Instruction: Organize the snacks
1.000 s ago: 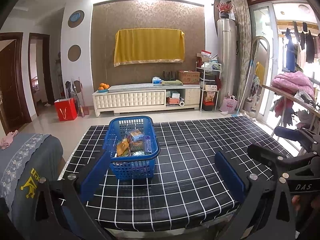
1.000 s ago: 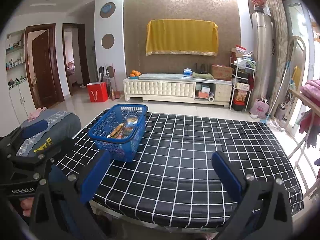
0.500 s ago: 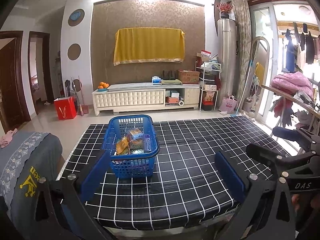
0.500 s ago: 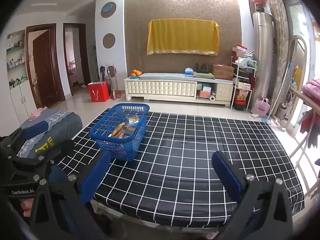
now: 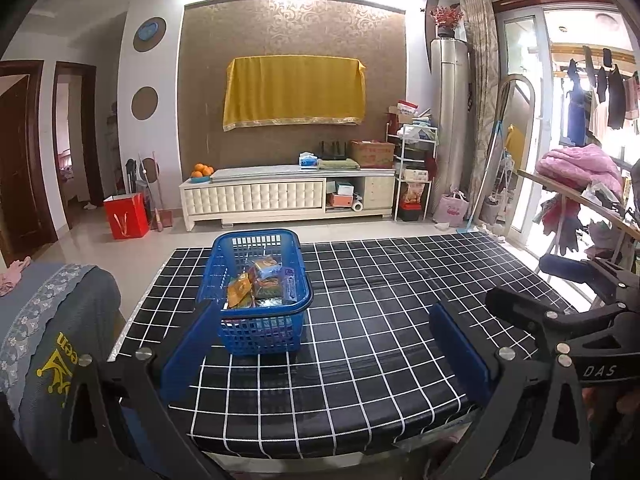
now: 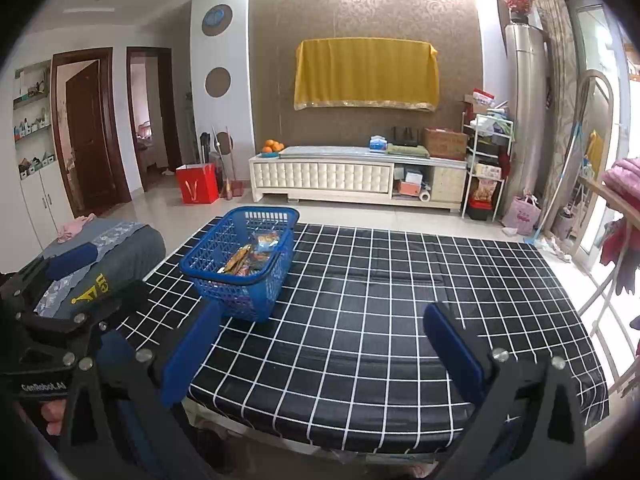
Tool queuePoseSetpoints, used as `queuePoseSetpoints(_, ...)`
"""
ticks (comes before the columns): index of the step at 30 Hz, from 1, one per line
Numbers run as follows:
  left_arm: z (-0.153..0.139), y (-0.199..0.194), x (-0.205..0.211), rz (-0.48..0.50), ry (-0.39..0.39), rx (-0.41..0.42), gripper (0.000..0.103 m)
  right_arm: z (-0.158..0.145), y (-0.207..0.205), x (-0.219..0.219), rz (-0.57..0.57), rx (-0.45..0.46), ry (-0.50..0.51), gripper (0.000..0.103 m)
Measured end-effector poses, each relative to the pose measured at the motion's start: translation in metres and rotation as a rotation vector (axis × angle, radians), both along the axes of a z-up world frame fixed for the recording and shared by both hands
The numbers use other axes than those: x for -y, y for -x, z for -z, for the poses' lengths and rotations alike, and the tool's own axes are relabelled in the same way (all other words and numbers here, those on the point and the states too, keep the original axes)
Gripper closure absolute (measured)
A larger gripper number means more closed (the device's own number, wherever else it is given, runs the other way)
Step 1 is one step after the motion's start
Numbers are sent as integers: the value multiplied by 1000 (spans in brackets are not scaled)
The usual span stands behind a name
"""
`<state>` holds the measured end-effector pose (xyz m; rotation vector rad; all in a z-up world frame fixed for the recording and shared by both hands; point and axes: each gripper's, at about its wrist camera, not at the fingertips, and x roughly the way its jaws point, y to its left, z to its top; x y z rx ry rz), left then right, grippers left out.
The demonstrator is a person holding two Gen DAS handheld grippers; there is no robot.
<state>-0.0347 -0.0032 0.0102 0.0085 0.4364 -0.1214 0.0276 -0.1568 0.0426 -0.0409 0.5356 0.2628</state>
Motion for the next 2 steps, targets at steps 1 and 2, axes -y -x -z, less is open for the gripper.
queuePoseSetpoints(1, 0, 0, 0, 0, 0, 0, 0, 0, 0, 0, 0, 0, -1, 0)
queuePoseSetpoints(2, 0, 0, 0, 2, 1, 0, 0, 0, 0, 0, 0, -1, -1, 0)
